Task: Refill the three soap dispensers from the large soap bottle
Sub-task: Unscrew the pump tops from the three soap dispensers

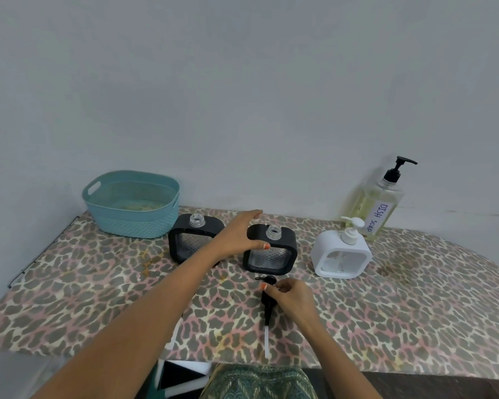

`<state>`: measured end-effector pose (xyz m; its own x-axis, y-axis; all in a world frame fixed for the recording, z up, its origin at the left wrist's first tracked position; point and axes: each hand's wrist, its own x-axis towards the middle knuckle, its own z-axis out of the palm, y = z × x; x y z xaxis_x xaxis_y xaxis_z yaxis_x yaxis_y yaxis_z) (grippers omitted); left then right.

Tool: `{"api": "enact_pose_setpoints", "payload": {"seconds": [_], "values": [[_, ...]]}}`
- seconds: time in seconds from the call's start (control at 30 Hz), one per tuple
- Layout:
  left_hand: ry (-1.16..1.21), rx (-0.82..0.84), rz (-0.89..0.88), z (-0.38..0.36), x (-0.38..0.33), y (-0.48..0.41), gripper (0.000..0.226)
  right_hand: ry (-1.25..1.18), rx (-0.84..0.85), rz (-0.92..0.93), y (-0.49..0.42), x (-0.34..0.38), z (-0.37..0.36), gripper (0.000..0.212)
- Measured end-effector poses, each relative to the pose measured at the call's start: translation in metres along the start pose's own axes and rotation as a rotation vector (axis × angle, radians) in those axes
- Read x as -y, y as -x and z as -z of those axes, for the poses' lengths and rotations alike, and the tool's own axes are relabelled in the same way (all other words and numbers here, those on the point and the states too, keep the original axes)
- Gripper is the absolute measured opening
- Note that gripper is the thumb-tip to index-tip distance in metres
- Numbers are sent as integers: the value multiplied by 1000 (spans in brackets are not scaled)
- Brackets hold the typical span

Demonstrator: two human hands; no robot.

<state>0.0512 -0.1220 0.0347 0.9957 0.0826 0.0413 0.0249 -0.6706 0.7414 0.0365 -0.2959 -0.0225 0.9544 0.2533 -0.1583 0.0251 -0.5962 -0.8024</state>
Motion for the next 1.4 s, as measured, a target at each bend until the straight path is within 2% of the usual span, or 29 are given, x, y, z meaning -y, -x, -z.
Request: {"api": "enact_pose_setpoints", "payload": {"seconds": [0.13, 0.37, 0.47, 0.57, 0.67, 0.73, 0.83, 1.0, 1.13, 1.3, 1.4], "values": [[0, -38, -75, 1, -15, -4, 74, -3, -63, 46, -5, 5, 21, 30], [123, -92, -217, -30, -56, -27, 48, -63, -377, 134, -29, 0, 98, 19], [177, -25, -206, -54, -74, -35, 50, -66, -489, 123, -43, -5, 117, 20], [90, 48, -155, -81, -81, -46, 61, -90, -530, 123, -54, -9, 125, 26], [22, 106, -72, -99, -83, -53, 72, -38, -511, 142, -67, -14, 125, 40], [15, 109, -51, -104, -84, -55, 66, -15, -476, 149, -75, -16, 126, 45], [43, 107, -69, -108, -84, -58, 46, 14, -440, 176, -83, -17, 126, 31], [69, 74, -67, -111, -78, -64, 44, 82, -424, 247, -89, -20, 127, 23], [83, 99, -58, -112, -75, -67, 48, 136, -331, 305, -91, -20, 135, 23], [54, 107, -58, -113, -74, -68, 52, 46, -135, 247, -89, -18, 152, 25], [48, 103, -56, -113, -74, -69, 52, 19, -212, 214, -89, -19, 146, 37]]}}
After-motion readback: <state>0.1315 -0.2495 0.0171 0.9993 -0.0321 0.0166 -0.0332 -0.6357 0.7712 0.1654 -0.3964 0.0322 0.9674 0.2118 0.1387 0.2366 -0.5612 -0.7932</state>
